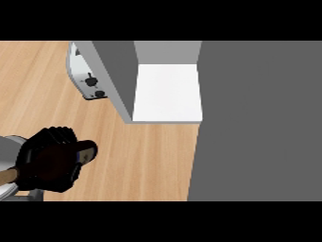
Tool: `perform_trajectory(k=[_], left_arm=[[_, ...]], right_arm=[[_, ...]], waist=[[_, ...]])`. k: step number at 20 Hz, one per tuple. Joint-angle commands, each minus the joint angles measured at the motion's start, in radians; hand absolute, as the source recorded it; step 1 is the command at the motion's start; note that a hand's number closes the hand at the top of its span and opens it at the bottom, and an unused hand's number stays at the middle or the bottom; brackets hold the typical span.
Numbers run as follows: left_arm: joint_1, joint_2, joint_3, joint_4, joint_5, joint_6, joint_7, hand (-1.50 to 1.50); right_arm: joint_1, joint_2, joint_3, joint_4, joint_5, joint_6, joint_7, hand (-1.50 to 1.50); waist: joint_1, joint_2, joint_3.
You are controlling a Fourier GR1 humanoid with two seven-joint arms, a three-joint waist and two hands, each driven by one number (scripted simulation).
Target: Pick up the wine, place it into the cabinet and close the cabinet
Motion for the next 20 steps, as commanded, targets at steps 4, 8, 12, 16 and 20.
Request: perform_trajectory(k=[4,8,12,16,20], left_arm=[[0.006,-0.05,-0.065,-0.253,-0.023,0.085,0.197,1.5],[-0.025,-0.06,-0.114,-0.366,-0.072,0.167,0.344,1.5],[-0.053,-0.095,-0.155,-0.4,-0.11,0.178,0.416,1.5],[-0.094,-0.162,-0.241,-0.505,-0.165,0.275,0.523,1.5],[-0.238,-0.266,-0.289,-0.469,-0.224,0.378,0.624,1.5]], right_arm=[[-0.021,0.005,-0.019,-0.063,-0.048,-0.011,0.044,-1.5],[-0.019,-0.022,-0.094,-0.073,-0.126,0.009,0.054,-1.5],[0.008,0.02,0.006,-0.077,-0.04,-0.012,0.048,-1.5],[0.037,-0.011,-0.051,-0.108,-0.09,0.021,0.046,-1.5],[0.053,-0.004,-0.072,-0.09,-0.137,0.039,0.015,-1.5]], waist=[[0.0,0.001,0.0],[-0.003,0.001,0.0],[-0.004,0.002,0.0],[-0.008,0.0,0.0],[-0.017,0.001,0.001]])
